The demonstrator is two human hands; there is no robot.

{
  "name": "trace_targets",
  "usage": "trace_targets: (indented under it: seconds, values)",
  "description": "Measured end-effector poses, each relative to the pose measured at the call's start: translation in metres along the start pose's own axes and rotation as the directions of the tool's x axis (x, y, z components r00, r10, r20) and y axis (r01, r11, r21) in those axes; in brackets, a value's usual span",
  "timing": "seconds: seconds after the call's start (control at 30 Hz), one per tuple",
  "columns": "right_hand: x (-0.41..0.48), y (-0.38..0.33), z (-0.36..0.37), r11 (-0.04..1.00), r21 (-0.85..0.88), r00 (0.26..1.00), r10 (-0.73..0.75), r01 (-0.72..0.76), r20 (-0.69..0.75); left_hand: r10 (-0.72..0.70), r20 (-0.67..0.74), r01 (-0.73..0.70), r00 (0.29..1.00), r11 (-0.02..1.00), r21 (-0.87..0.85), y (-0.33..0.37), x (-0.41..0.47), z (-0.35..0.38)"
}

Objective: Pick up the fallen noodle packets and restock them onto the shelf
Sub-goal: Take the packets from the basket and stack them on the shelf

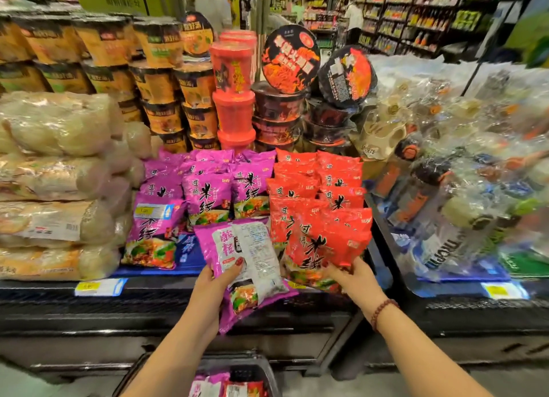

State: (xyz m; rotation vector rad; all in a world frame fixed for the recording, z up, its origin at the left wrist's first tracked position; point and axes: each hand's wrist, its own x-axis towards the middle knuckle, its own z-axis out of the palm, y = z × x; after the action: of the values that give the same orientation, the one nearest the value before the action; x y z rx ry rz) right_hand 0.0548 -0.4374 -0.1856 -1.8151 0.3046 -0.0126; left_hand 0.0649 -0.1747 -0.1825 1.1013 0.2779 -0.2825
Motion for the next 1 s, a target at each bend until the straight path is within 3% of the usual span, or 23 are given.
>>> trace_targets:
  seconds: [0.13,0.23,0.4,0.47,0.57,0.67,0.77,0.87,1.0]
  values:
    - [0.038,0.011,-0.029,0.981,0.182,0.997,0.075,-0.071,-0.015,-0.007,-0.062,0.007,0.998,1.000,-0.008,-0.010,0.017,0.004]
    - [0.061,0.024,-0.053,0.978,0.171,0.989,0.133,-0.120,-0.068,-0.030,-0.073,0.028,0.997,0.999,-0.028,-0.019,0.026,0.005]
    - [0.083,0.044,-0.075,0.964,-0.221,0.980,0.110,-0.146,-0.169,-0.045,-0.115,0.046,0.992,0.999,0.006,-0.032,0.034,0.015]
    - [0.084,0.053,-0.074,0.933,-0.355,0.960,-0.036,-0.067,-0.276,-0.050,-0.123,0.055,0.991,0.998,0.036,-0.035,0.036,0.017]
    - [0.078,0.061,-0.067,0.837,-0.521,0.829,-0.404,0.166,-0.385,-0.067,-0.138,0.075,0.988,0.996,0.052,-0.037,0.037,0.016]
    - [0.069,0.073,-0.056,0.549,-0.710,0.727,-0.682,0.441,-0.075,-0.082,-0.160,0.091,0.984,0.995,0.049,-0.038,0.036,0.018]
    - [0.070,0.089,-0.048,0.368,-0.817,0.777,-0.612,0.444,0.146,-0.083,-0.182,0.095,0.980,0.994,0.060,-0.037,0.033,0.022]
    - [0.075,0.096,-0.042,0.341,-0.870,0.823,-0.556,0.356,0.118,-0.084,-0.198,0.100,0.977,0.992,0.073,-0.036,0.031,0.026]
    - [0.081,0.092,-0.022,0.420,-0.871,0.858,-0.513,0.254,0.003,-0.101,-0.229,0.116,0.968,0.992,0.055,-0.036,0.031,0.027]
